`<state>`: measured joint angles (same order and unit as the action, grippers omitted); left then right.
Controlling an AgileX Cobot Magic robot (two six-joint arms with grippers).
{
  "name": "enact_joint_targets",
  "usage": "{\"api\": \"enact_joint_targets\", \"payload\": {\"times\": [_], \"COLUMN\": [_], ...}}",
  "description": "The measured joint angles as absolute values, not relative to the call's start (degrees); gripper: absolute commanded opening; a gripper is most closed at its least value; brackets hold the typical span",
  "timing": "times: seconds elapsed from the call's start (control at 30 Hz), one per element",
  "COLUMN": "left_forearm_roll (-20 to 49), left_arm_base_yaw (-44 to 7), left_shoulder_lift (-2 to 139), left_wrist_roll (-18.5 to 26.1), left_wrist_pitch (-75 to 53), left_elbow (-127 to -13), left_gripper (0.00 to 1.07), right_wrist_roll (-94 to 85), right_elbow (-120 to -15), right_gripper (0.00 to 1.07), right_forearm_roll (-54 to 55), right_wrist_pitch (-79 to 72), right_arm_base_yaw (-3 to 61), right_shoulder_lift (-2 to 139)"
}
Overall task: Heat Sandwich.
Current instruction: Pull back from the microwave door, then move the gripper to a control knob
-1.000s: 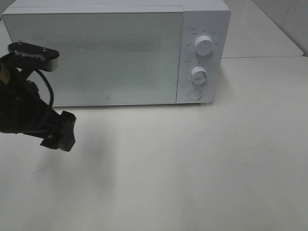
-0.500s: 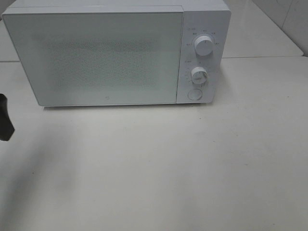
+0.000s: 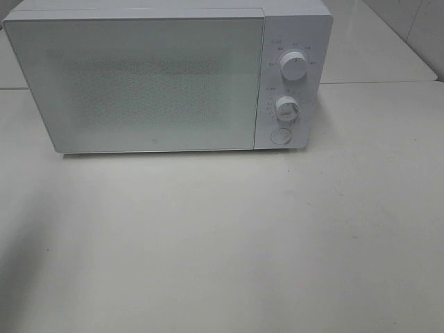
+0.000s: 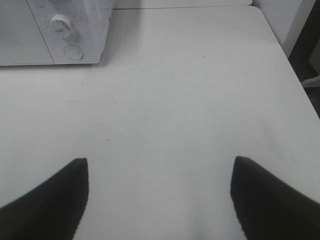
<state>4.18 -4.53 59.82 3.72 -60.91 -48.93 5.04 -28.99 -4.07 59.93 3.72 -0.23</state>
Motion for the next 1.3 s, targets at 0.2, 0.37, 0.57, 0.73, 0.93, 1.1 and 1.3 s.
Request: {"api": "enact_joint_targets", "payload": {"times": [0.2, 0.37, 0.57, 0.73, 0.93, 1.1, 1.3], "left_forearm_roll": [0.34, -0.46, -0.46, 0.00, 0.00, 0.80, 1.32], "left_arm_base_yaw": [-4.53, -4.53, -4.53, -4.53, -4.53, -4.53, -4.53], "left_shoulder_lift": [47.10, 36.96, 25.21, 14.61, 7.22, 1.20, -0.17], "left_wrist_roll": [1.55, 1.20, 1.20, 1.26, 1.32, 1.32, 1.32], "left_wrist_pitch": [-61.19, -61.25, -61.31, -61.31, -61.13, -60.85, -60.33], "left_elbow": [-42.86, -39.42, -36.55, -33.06, -31.51, -28.88, -28.53], "left_gripper": [1.02, 1.02, 1.02, 1.02, 1.02, 1.02, 1.02], "right_wrist_roll": [5.04, 5.04, 5.04, 5.04, 5.04, 5.04, 5.04], "right_elbow": [-28.99, -28.99, -28.99, -28.99, -28.99, -28.99, -28.99], "right_gripper": [0.75, 0.75, 0.75, 0.75, 0.75, 0.75, 0.75], "right_forearm_roll": [-4.07, -4.07, -4.07, -4.07, -4.07, -4.07, -4.07], "right_wrist_pitch": [59.93, 59.93, 59.93, 59.93, 59.93, 59.93, 59.93], "right_arm_base_yaw": [3.72, 3.72, 3.72, 3.72, 3.72, 3.72, 3.72], "right_shoulder_lift": [-0.23, -0.23, -0.23, -0.23, -0.23, -0.23, -0.23]}}
